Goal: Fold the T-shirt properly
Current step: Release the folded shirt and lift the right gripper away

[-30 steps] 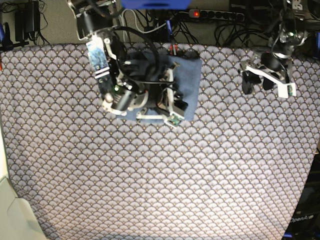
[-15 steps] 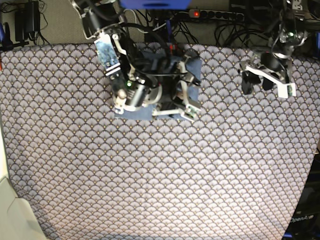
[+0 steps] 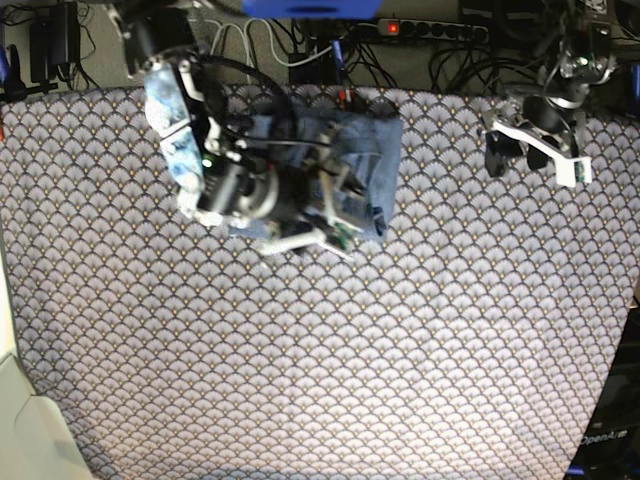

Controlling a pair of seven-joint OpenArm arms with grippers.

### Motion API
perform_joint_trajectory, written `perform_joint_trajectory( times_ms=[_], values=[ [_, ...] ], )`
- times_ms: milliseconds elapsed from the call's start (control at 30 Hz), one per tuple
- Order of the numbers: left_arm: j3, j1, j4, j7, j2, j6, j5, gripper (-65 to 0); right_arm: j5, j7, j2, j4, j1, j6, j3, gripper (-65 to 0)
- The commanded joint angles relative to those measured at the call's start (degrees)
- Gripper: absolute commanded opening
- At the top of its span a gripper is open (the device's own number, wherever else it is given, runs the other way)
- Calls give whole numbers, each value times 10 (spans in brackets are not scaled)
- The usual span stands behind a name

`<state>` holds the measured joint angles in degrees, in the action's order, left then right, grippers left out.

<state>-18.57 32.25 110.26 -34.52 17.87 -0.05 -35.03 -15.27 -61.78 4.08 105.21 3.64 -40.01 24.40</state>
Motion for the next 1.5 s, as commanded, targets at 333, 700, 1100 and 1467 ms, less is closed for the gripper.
perform_joint_trajectory(
  times_ms=[333, 700, 1100, 1467],
  values=[
    [-88, 11, 8, 12, 2, -3, -4, -237, -6, 36, 65, 11, -19, 0, -101, -326],
    [-86, 6, 3, 12, 1, -3, -3, -237, -7, 38, 115, 17, -45, 0, -189, -326],
    [-86, -6, -11, 12, 1, -3, -4, -237, -7, 51, 113, 20, -102, 0, -208, -326],
    [-89, 0, -8, 12, 1, -3, -4, -237, -6, 78, 80, 14, -111, 0, -165, -326]
  ],
)
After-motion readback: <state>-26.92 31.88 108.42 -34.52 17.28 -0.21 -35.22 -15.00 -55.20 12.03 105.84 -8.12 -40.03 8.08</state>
